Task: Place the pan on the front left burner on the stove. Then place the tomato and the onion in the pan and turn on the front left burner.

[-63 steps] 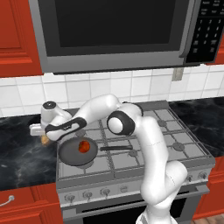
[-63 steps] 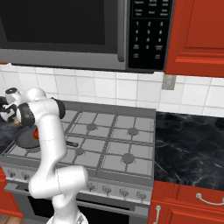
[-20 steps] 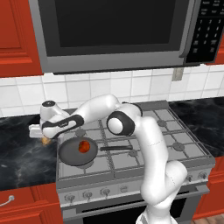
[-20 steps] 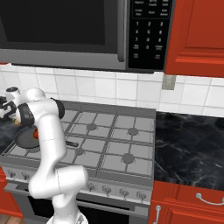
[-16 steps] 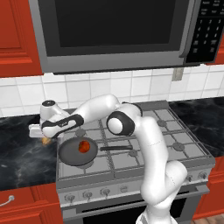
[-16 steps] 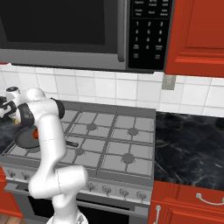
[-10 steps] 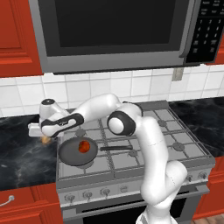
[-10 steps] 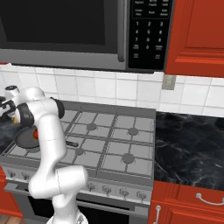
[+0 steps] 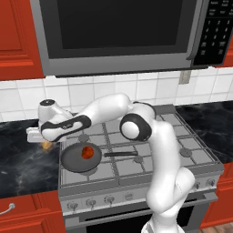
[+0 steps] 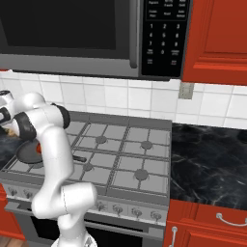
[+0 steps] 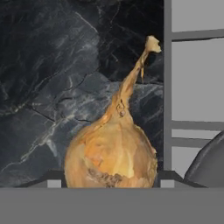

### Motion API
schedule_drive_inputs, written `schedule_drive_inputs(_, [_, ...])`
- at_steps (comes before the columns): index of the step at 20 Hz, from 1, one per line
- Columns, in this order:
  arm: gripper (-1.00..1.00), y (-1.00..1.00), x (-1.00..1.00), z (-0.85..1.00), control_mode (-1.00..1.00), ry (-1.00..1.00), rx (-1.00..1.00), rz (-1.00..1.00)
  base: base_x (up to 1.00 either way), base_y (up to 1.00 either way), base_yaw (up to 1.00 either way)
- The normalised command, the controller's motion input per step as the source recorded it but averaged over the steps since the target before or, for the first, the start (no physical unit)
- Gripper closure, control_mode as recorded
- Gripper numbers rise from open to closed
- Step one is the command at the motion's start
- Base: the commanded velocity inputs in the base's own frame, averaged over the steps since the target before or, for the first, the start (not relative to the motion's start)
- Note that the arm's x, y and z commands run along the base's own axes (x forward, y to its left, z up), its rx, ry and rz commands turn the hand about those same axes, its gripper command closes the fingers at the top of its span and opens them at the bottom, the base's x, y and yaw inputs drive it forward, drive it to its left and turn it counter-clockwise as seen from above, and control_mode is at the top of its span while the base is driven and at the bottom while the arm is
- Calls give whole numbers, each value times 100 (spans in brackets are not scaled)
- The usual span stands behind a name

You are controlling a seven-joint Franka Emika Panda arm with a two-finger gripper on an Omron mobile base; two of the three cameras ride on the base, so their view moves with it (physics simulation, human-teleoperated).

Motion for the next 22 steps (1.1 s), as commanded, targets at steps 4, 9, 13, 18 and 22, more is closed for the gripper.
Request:
schedule_drive_inputs(4, [100,-12,-13,37,-100,0,0,0,0,0,0])
schedule_drive_inputs(9, [100,-29,-9,23,-100,0,0,0,0,0,0])
schedule_drive_inputs(13, [100,-47,-25,3,-100,0,0,0,0,0,0])
schedule_drive_inputs(18, [100,-43,-27,0,-100,-3,11,0,0,0,0])
schedule_drive_inputs(22, [100,-28,-16,1,-100,-6,15,0,0,0,0])
